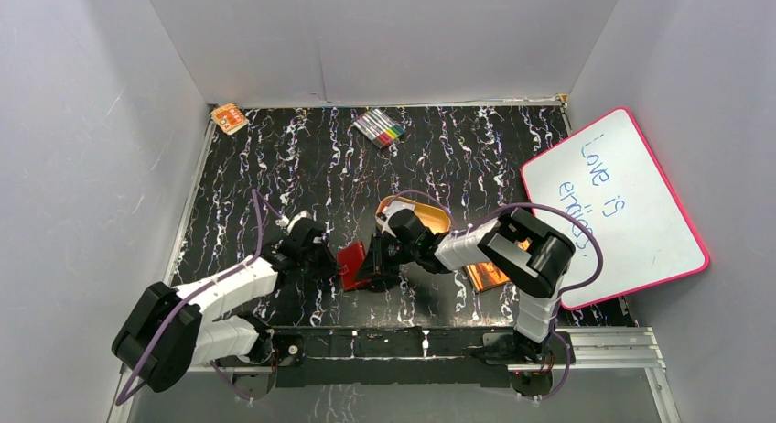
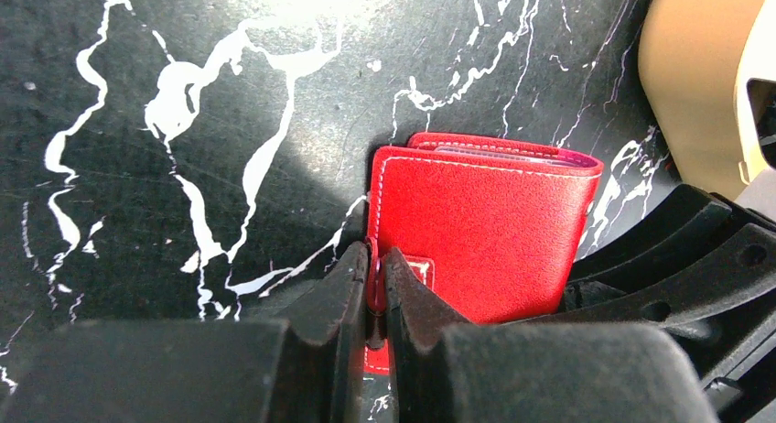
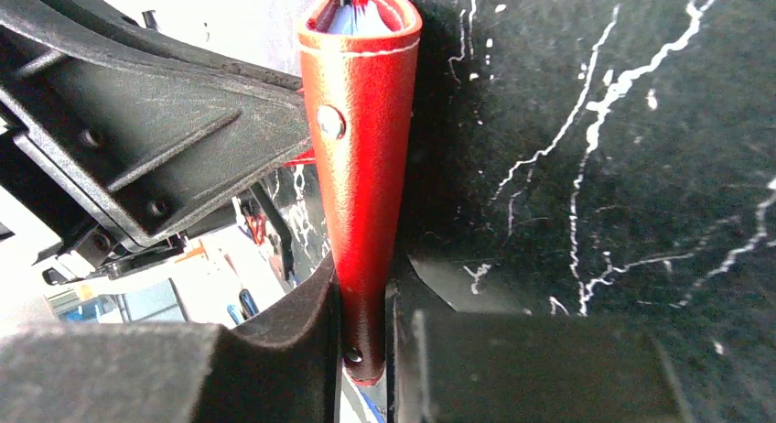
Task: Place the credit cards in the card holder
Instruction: Close the card holder at the center of the board.
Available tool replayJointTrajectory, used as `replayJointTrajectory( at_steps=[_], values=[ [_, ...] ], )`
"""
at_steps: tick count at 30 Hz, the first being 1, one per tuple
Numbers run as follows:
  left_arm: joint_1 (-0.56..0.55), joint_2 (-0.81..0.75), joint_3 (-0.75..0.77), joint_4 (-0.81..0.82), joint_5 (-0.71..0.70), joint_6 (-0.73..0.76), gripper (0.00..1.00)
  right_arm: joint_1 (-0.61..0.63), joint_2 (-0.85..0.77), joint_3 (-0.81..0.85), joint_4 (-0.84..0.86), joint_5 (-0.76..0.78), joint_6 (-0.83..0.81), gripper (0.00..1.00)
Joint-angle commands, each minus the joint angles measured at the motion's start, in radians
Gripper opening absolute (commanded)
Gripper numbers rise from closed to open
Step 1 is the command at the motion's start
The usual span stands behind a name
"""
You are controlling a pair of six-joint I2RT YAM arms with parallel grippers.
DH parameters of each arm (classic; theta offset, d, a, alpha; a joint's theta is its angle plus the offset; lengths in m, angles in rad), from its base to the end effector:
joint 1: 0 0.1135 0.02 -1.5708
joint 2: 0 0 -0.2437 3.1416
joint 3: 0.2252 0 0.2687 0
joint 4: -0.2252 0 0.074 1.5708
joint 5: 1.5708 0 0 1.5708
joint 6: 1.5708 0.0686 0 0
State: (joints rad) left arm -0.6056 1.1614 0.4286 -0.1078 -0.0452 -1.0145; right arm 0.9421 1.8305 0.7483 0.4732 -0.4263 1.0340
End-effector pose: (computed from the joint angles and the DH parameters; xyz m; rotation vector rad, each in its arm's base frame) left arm 0.2097 -0.1414 0.1003 -0.5346 2.4706 -0.6604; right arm 0.1949 0.3163 0.0679 -0.1721 2.5838 1.4275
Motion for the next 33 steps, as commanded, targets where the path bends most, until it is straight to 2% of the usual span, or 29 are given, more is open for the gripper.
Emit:
replayJointTrajectory(
  at_steps=[1, 3, 4, 6, 8, 11, 12, 16, 19, 21, 24, 30, 33],
  values=[
    [-0.003, -0.021, -0.026, -0.2, -0.048, 0.024, 0.0, 0.029, 0.0, 0.041, 0.008, 0.008, -0.046, 0.1],
    [-0.003, -0.062, 0.023, -0.265, -0.069, 0.025, 0.01, 0.029, -0.042, 0.059, -0.045, 0.028, -0.087, 0.0],
    [-0.003, -0.086, 0.061, -0.313, -0.082, 0.027, 0.1, 0.028, -0.077, 0.071, -0.097, 0.047, -0.119, 0.0],
    [-0.003, -0.14, 0.15, -0.413, -0.112, 0.032, 0.37, 0.028, -0.181, 0.102, -0.224, 0.1, -0.193, 0.0],
    [-0.002, -0.198, 0.256, -0.512, -0.155, 0.04, 0.59, 0.029, -0.284, 0.141, -0.37, 0.167, -0.27, 0.0],
    [0.0, -0.262, 0.46, -0.643, -0.265, 0.066, 0.85, 0.026, -0.42, 0.221, -0.594, 0.291, -0.443, 0.0],
    [0.001, -0.283, 0.521, -0.678, -0.306, 0.078, 0.88, 0.025, -0.447, 0.273, -0.72, 0.364, -0.528, 0.0],
    [0.001, -0.34, 0.716, -0.694, -0.482, 0.156, 0.9, 0.018, -0.493, 0.531, -0.992, 0.67, -0.908, 0.0],
    [0.001, -0.405, 0.752, -0.501, -0.526, 0.28, 0.9, 0.017, -0.512, 0.688, -1.028, 0.83, -1.117, 0.0],
    [0.001, -0.423, 0.752, -0.359, -0.472, 0.353, 0.9, 0.017, -0.536, 0.742, -0.981, 0.898, -1.225, 0.0],
    [0.001, -0.378, 0.789, -0.248, -0.345, 0.367, 0.9, 0.037, -0.578, 0.738, -0.863, 0.994, -1.344, 0.0],
    [0.001, -0.251, 0.78, -0.039, -0.029, 0.26, 0.91, 0.087, -0.616, 0.64, -0.655, 1.202, -1.509, 0.0],
    [0.001, -0.239, 0.728, 0.094, 0.072, 0.205, 0.91, 0.131, -0.626, 0.552, -0.436, 1.329, -1.664, 0.0]
  ],
)
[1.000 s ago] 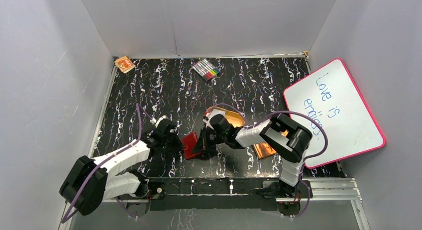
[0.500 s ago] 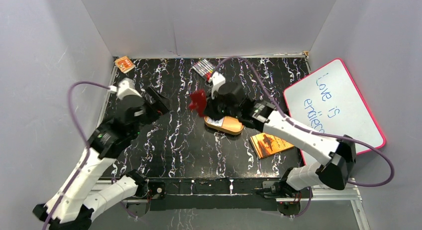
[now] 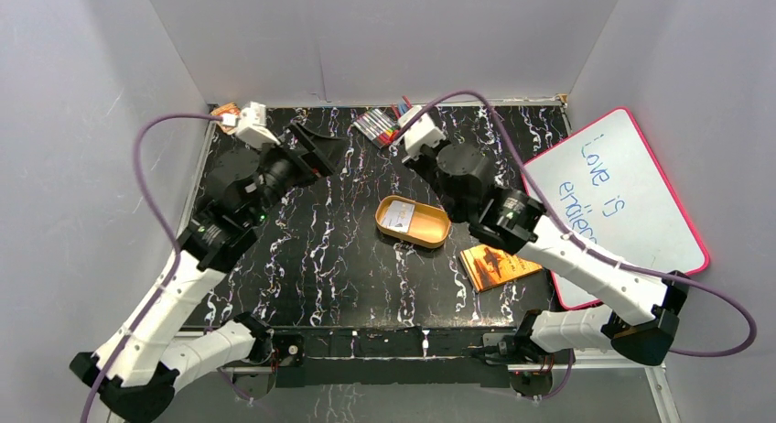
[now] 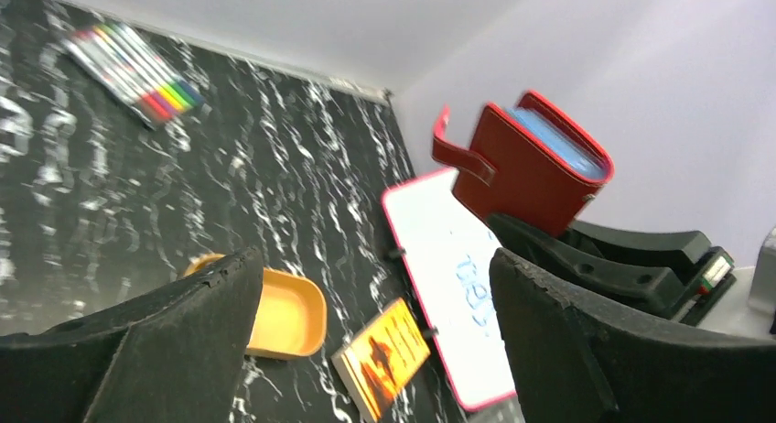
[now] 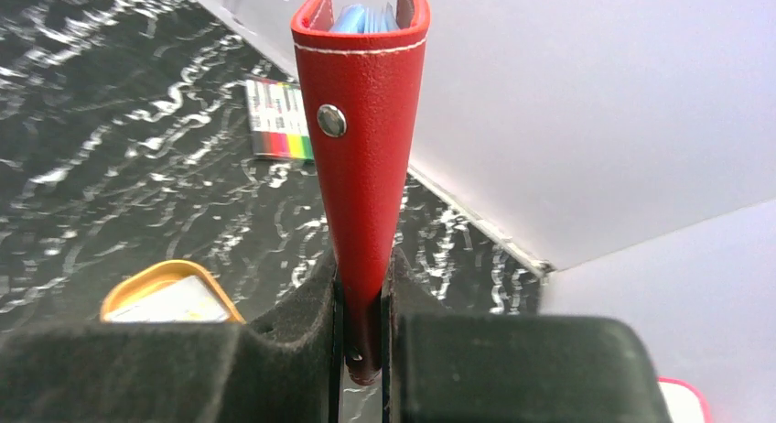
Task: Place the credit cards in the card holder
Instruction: Close the card holder at the center of the board.
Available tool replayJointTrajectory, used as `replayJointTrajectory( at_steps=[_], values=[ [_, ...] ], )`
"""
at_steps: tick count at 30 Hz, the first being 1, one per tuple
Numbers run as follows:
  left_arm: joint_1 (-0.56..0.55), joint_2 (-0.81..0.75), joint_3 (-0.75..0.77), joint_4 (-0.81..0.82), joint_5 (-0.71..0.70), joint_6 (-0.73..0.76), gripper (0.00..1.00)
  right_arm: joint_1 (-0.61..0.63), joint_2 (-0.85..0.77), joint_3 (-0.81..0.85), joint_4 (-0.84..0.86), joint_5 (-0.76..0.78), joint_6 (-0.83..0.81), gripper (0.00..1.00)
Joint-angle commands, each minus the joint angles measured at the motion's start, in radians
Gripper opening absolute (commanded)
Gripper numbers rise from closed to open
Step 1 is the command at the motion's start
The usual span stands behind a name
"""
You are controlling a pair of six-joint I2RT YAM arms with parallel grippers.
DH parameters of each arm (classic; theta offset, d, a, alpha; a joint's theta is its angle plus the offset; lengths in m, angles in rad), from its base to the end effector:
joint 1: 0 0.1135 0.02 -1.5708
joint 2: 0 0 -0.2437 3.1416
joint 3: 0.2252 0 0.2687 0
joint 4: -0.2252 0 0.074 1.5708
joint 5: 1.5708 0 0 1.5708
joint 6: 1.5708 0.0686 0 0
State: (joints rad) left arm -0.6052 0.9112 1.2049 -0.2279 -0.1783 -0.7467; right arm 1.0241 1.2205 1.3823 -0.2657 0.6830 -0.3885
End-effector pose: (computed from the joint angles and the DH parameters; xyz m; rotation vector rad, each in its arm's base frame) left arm 0.2086 -0.1295 0.4486 -0.2613 1.5602 -0.9425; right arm 0.1990 0.2438 0.4306 -0.6377 1.5240 -0.0882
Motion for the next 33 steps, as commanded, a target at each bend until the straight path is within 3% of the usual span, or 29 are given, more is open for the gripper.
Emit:
replayJointTrajectory(
  at_steps=[1, 9, 14, 17, 25, 33],
  values=[
    [0.001, 0.014, -0.063, 0.264, 0.23, -0.083, 0.91, 0.058, -0.02, -0.101, 0.351, 0.235, -0.279, 0.0],
    [0.001, 0.025, -0.078, 0.399, 0.29, -0.097, 0.91, 0.086, -0.056, -0.206, 0.613, 0.227, -0.497, 0.0],
    [0.001, 0.018, -0.045, 0.374, 0.219, -0.113, 0.91, 0.108, -0.077, -0.424, 1.151, 0.138, -0.964, 0.0],
    [0.001, 0.012, -0.028, 0.384, 0.163, -0.134, 0.91, 0.108, -0.064, -0.5, 1.385, 0.039, -1.166, 0.0],
    [0.001, 0.074, 0.026, 0.402, 0.254, -0.247, 0.92, 0.112, -0.043, -0.47, 1.432, -0.042, -1.244, 0.0],
    [-0.002, 0.104, 0.026, 0.475, 0.329, -0.272, 0.91, 0.148, 0.032, -0.395, 1.409, 0.071, -1.249, 0.0]
  ],
)
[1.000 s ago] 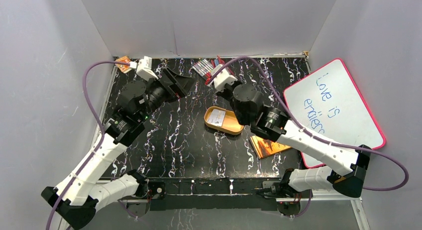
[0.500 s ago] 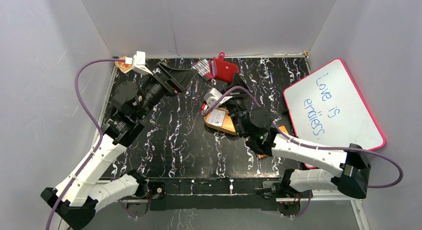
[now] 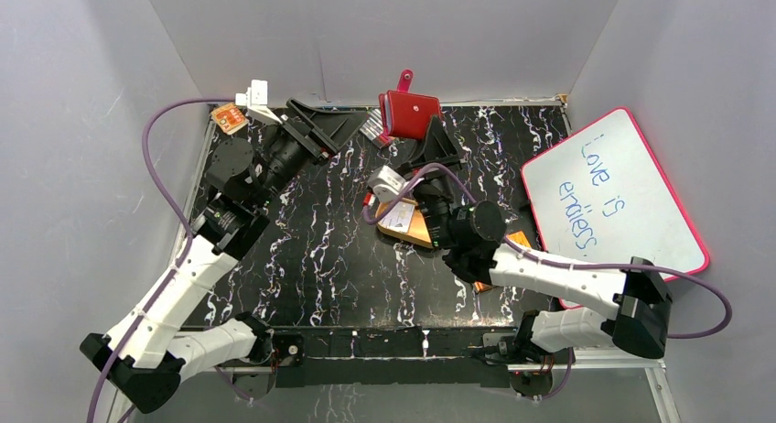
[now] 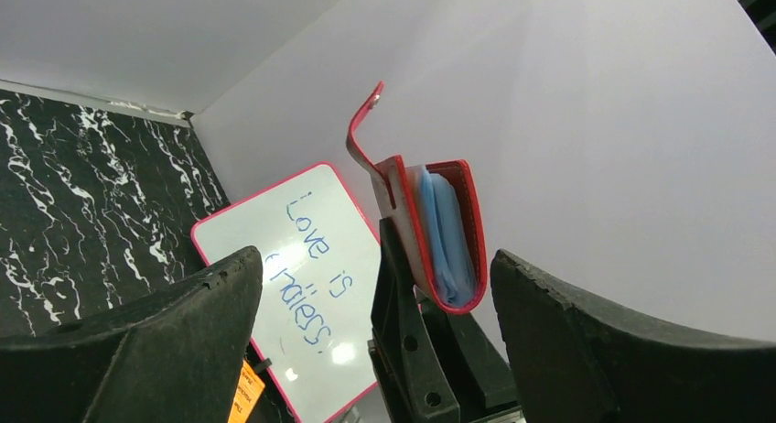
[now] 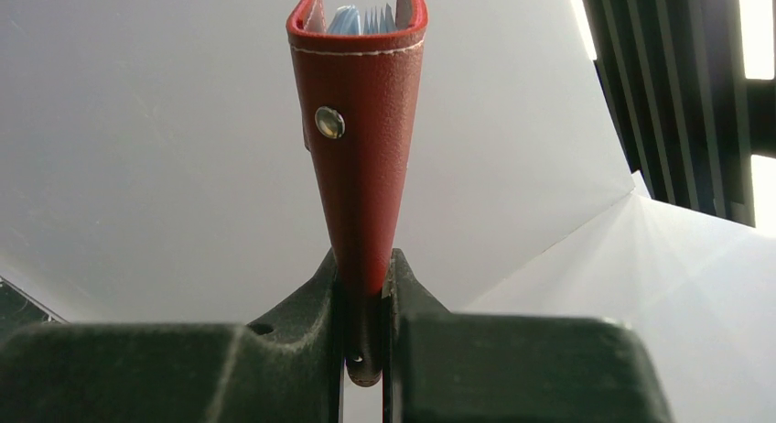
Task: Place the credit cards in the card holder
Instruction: Close the card holder at the center of the board.
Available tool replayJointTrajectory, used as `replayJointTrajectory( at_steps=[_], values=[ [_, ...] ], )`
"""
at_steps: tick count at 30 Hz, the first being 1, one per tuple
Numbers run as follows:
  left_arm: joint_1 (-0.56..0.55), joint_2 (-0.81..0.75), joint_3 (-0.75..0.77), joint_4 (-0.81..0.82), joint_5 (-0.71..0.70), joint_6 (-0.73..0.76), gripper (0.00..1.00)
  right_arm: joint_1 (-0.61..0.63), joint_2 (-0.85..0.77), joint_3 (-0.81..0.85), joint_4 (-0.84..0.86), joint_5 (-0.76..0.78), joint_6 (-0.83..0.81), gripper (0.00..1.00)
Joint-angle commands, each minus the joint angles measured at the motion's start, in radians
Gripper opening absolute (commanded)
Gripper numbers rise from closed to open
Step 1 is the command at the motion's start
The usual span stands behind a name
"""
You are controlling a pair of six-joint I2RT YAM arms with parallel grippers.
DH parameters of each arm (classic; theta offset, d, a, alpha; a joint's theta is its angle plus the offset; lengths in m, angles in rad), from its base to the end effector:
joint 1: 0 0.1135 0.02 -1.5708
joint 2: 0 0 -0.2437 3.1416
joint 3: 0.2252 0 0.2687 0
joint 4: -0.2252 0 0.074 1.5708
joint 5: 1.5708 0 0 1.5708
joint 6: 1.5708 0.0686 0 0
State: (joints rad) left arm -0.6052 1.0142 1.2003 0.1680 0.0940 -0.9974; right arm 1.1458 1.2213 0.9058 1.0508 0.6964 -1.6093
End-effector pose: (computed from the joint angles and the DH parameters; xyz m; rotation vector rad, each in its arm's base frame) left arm 0.2192 -0.1595 0.4772 -0.1737 1.3426 -1.4372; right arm 0.1630 0.2534 0.4032 -0.6732 0.8123 -0.7111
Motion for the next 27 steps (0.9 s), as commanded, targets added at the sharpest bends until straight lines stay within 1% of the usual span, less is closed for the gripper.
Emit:
replayJointTrajectory(
  at_steps=[1, 5, 9, 16, 20, 27],
  values=[
    [-0.001, 0.005, 0.033, 0.083, 0.057, -0.021, 0.91, 0.036, 0.047, 0.095, 0.095, 0.075, -0.036, 0.0],
    [-0.006, 0.012, 0.036, 0.092, 0.057, -0.004, 0.92, 0.062, 0.096, 0.135, 0.11, 0.126, -0.052, 0.0],
    [-0.01, 0.006, 0.037, 0.094, 0.043, 0.024, 0.92, 0.067, 0.125, 0.162, 0.1, 0.152, -0.031, 0.0],
    [-0.013, 0.006, 0.035, 0.06, 0.025, 0.054, 0.92, 0.067, 0.145, 0.2, 0.035, 0.187, 0.015, 0.0],
    [-0.016, 0.033, 0.054, -0.002, 0.001, 0.062, 0.92, 0.069, 0.151, 0.223, 0.01, 0.202, 0.025, 0.0],
    [-0.031, 0.08, 0.103, 0.007, 0.009, 0.055, 0.92, 0.07, 0.15, 0.233, -0.026, 0.214, 0.049, 0.0]
  ],
)
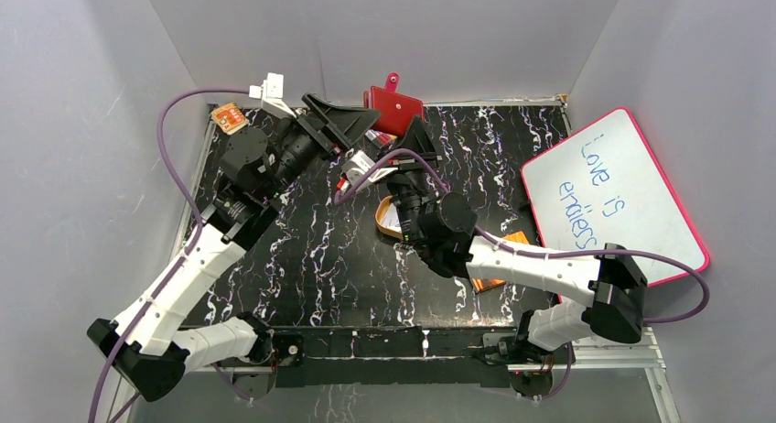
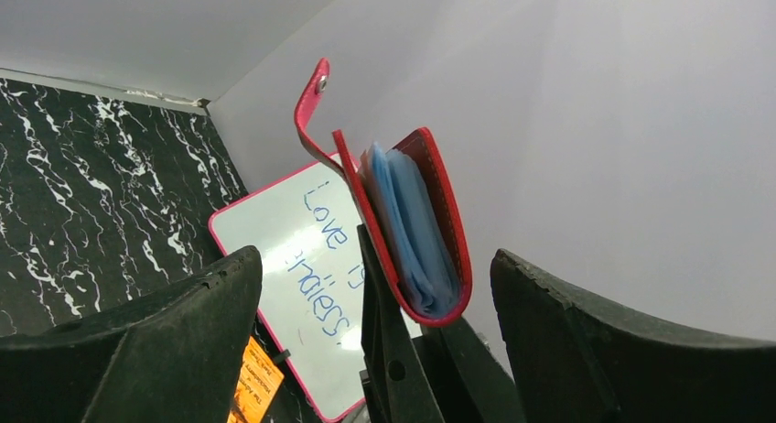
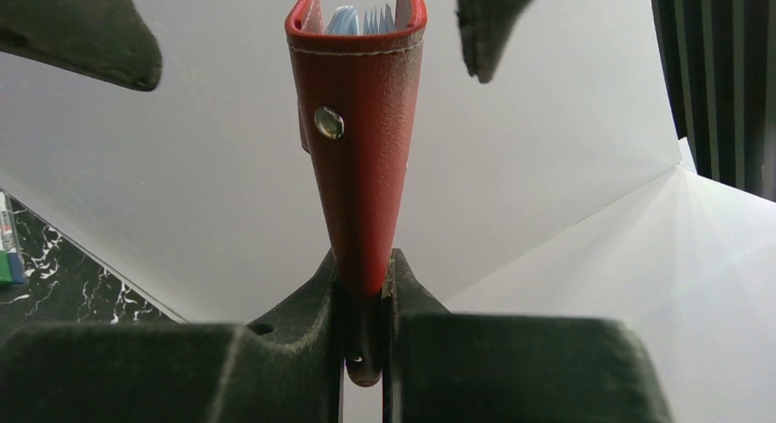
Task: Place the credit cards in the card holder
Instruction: Close the card holder at the center of the board.
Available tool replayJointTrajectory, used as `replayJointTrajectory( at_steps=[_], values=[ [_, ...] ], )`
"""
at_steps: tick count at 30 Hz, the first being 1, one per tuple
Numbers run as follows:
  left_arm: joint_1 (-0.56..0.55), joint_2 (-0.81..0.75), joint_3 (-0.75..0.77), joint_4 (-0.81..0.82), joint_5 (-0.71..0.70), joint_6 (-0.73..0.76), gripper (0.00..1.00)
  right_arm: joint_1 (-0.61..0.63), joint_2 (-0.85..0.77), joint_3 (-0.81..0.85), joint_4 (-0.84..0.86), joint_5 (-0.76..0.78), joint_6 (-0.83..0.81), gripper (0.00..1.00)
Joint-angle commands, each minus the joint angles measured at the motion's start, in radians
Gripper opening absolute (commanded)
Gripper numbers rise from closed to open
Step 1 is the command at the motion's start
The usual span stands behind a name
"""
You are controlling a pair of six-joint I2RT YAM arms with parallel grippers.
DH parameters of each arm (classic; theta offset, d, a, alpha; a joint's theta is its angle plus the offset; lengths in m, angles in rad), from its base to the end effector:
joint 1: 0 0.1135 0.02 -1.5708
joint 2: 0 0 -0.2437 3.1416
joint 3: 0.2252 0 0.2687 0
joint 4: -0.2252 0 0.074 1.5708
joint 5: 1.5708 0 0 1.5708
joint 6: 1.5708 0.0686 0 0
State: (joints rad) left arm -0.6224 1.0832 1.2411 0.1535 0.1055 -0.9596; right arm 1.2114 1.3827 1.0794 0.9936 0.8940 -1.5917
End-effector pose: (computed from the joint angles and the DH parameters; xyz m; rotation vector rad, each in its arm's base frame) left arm 0.2318 -0.1752 0.4728 -0.1344 1.3919 -1.4128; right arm 0.1670 0.2924 0.4064 -0.6797 0.9778 -0.7278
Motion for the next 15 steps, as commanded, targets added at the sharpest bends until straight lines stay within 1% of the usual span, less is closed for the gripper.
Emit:
replayJointTrajectory(
  at_steps=[1, 4, 6, 12, 15],
  values=[
    [-0.017, 0.017, 0.069, 0.026, 0.0, 0.017, 0.92, 0.005, -0.011, 0.061, 0.026, 0.018, 0.036, 0.0],
    [-0.023, 0.035, 0.084, 0.04, 0.01, 0.016, 0.91, 0.007, -0.01, 0.07, 0.005, 0.022, 0.048, 0.0],
    [-0.029, 0.051, 0.091, 0.049, 0.022, 0.016, 0.89, 0.008, -0.007, 0.076, 0.0, 0.026, 0.051, 0.0],
    [-0.039, 0.072, 0.092, 0.034, 0.01, 0.02, 0.7, 0.009, 0.002, 0.089, -0.004, 0.037, 0.05, 0.0],
    [-0.038, 0.069, 0.09, 0.026, -0.014, 0.031, 0.53, 0.014, 0.007, 0.093, -0.006, 0.04, 0.049, 0.0]
  ],
)
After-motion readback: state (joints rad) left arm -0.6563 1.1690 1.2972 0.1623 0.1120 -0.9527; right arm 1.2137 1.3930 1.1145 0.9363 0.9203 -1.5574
